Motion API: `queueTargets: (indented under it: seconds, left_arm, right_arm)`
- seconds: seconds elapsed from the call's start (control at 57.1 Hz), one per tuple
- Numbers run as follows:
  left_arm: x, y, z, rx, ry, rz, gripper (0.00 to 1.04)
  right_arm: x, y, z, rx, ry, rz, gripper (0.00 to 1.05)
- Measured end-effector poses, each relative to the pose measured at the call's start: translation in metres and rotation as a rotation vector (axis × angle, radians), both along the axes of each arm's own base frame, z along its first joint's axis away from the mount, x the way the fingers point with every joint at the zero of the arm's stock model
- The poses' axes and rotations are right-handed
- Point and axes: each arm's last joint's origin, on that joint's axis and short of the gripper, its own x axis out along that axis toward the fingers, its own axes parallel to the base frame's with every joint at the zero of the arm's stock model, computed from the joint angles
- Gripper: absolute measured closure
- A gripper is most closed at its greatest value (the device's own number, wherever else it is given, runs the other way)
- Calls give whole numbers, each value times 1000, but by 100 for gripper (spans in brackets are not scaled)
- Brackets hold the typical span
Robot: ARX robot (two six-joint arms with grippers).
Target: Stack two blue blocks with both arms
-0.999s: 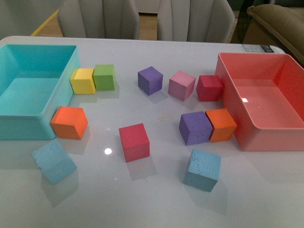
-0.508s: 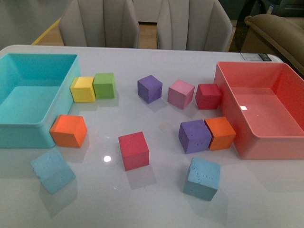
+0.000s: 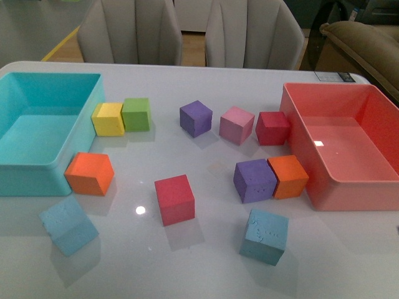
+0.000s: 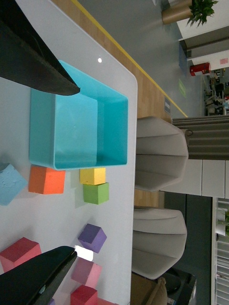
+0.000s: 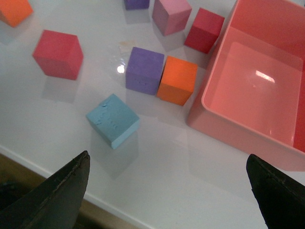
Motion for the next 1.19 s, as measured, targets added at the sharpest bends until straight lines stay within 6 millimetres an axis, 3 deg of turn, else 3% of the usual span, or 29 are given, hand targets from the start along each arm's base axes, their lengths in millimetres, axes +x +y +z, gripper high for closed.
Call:
queueTargets:
  seconds: [0.088, 0.28, 0.806, 0.999, 1.192]
  left_arm:
    - [0, 0, 0, 0, 0, 0, 9]
    - [0, 0, 0, 0, 0, 0, 9]
    - [0, 0, 0, 0, 0, 0, 9]
    - [0, 0, 0, 0, 0, 0, 9]
    - [0, 0, 0, 0, 0, 0, 9]
  right_arm:
    - [23, 13, -18, -90, 61, 22, 9]
    - [46, 35, -51, -169, 190, 120, 9]
    - [99, 72, -99, -269, 341, 345, 9]
    - [114, 78, -127, -300, 415, 379, 9]
    - [121, 79, -139, -312, 432, 396, 9]
